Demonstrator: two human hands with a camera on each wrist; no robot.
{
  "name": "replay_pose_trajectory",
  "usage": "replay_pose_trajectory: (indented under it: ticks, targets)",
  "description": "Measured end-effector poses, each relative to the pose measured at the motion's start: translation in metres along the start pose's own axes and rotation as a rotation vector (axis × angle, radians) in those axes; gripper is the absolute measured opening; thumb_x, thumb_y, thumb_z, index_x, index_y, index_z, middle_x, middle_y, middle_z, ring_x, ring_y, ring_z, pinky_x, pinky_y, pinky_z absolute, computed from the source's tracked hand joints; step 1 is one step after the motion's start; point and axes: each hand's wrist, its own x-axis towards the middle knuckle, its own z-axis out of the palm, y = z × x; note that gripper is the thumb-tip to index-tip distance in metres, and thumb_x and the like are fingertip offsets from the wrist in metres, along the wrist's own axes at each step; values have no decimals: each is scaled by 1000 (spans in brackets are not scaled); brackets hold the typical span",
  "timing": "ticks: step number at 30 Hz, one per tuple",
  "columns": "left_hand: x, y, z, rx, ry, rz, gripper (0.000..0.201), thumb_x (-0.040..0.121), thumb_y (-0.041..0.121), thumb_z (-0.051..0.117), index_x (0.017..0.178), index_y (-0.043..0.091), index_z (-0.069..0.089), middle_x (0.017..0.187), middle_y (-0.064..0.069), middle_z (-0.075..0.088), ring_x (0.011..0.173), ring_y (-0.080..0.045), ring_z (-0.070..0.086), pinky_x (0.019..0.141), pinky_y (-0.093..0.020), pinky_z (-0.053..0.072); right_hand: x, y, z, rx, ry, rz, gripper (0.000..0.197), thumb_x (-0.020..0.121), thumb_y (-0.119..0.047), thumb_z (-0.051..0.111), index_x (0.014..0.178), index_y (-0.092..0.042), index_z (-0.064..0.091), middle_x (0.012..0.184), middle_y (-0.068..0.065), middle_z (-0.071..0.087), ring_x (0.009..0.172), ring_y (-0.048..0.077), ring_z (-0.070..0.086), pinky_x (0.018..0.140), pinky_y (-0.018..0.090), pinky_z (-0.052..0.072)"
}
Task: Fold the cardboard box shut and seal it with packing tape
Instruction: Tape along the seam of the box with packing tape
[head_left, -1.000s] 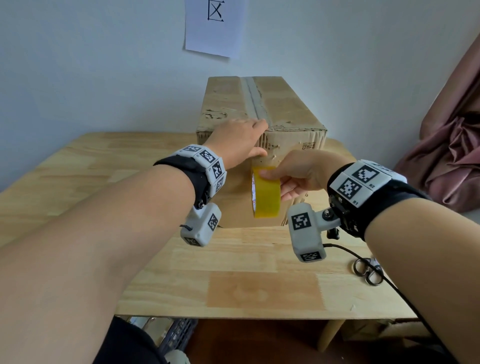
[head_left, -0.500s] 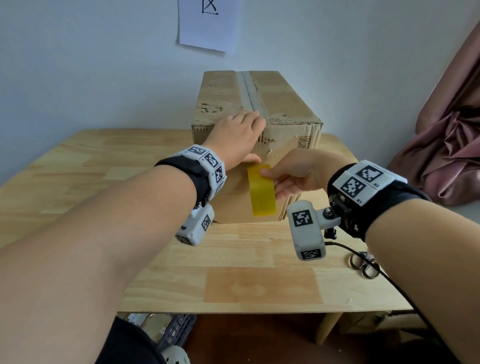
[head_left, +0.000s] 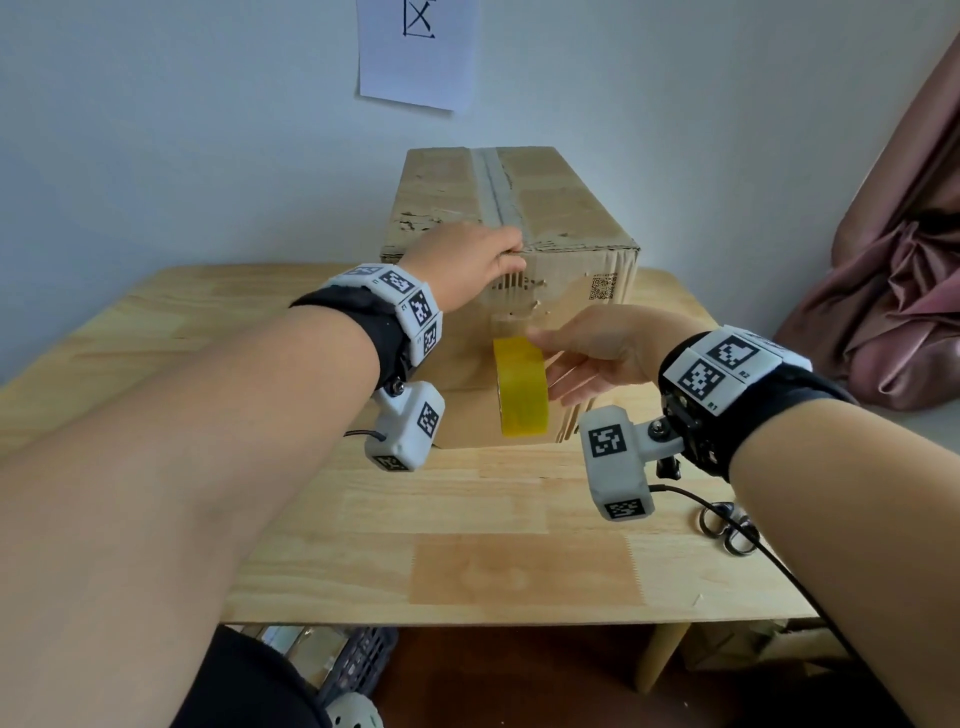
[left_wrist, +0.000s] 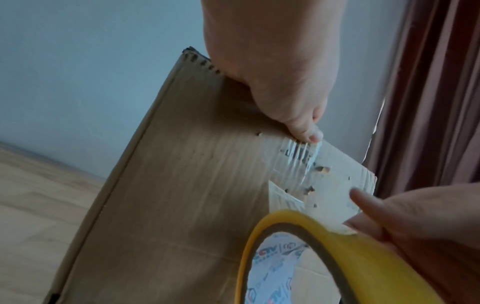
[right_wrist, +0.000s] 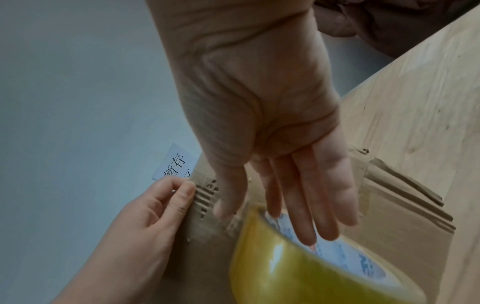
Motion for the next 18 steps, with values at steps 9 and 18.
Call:
replay_pose_trajectory:
  ticks: [9,18]
  targets:
    - [-9,35,-9,87,-46,-122,44,100,38,35,135,14,45,145,-7,44,134,-26,38,109,-48,33,-16,8,-32,-130,417,-193,22,97,-24,53,97,-2,59,73,10,65,60,19,60,66,32,54]
    - [-5,118,-2,-78,-6,50,32,99,29,38,116,12,58,116,-4,62,111,-25,54,92,-40,43,-41,76,-66,-103,579,-107,21,96,-17,51,98,1,60,77,10,66,69,23,63,72,36,55]
